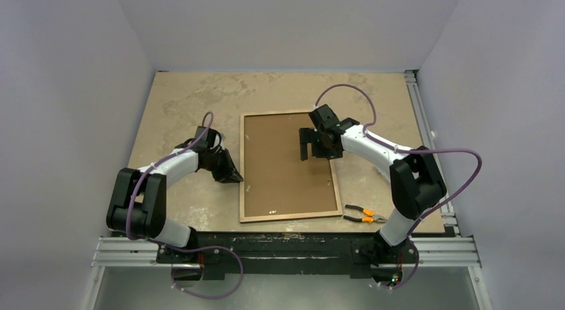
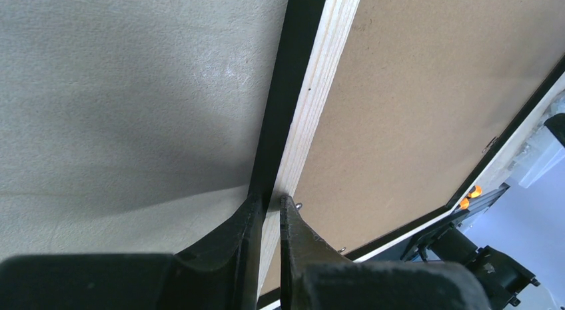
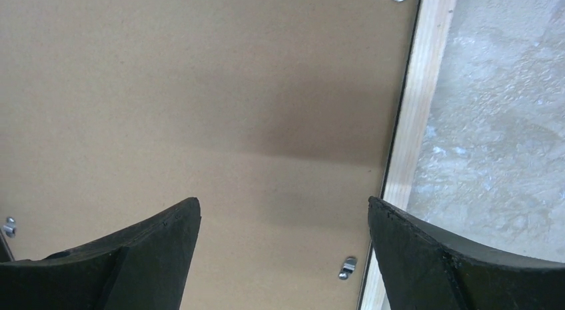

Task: Put the photo into the frame
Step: Place the photo frame item in the photo frame, then install the photo frame at the center of the board.

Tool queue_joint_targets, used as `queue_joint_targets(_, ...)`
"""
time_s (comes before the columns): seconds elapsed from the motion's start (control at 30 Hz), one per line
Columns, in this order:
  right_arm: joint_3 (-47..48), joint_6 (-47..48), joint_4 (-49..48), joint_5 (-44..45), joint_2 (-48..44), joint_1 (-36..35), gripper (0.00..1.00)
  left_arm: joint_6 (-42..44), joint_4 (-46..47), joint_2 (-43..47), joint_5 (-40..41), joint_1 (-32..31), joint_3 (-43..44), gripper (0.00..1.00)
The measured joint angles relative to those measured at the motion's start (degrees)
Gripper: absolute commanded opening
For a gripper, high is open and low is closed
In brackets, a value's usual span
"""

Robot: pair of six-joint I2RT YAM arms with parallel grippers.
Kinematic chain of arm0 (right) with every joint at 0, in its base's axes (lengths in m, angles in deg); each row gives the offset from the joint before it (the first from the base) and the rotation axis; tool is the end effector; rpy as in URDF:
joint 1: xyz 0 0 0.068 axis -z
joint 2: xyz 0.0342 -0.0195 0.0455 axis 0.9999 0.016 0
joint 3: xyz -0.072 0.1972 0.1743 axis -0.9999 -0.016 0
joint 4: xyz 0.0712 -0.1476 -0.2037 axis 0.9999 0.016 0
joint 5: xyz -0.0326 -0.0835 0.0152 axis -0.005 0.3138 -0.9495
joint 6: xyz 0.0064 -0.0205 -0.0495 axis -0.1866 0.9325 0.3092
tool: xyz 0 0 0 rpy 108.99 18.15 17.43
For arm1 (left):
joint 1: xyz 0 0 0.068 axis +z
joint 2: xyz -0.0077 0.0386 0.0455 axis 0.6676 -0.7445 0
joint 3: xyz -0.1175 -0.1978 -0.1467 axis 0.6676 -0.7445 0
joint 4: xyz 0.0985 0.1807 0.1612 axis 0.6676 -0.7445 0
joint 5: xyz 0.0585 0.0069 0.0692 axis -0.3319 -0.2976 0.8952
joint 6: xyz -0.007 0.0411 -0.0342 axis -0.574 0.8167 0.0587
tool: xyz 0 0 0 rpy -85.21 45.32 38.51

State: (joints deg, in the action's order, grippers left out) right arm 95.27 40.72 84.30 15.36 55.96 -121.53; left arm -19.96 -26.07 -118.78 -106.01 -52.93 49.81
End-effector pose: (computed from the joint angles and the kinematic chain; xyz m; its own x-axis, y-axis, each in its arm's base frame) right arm 0.2945 0.1831 0.2142 -0.8975 -0.0367 -0.4395 -0.1027 0.9865 0.1275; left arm 0.2486 -0.0631 0.1541 -0.9149 -0.3997 -0.0563 -0.3153 0.7947 -0.5187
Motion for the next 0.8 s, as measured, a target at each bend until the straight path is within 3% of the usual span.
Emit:
queue_joint_targets(0.37,-8.9,0.09,-4.85,-9.77,-2.71,15.43,0.9,0.39,0.61,0.13,0.55,-0.46,-0.7,0.44)
queue_joint_targets(0.8,-17.7,0.15,-9.14,-17.07,-7.15,15.32,0.87,-0.22,4.09,0.7,-3.04,-1.86,-1.97,0.5)
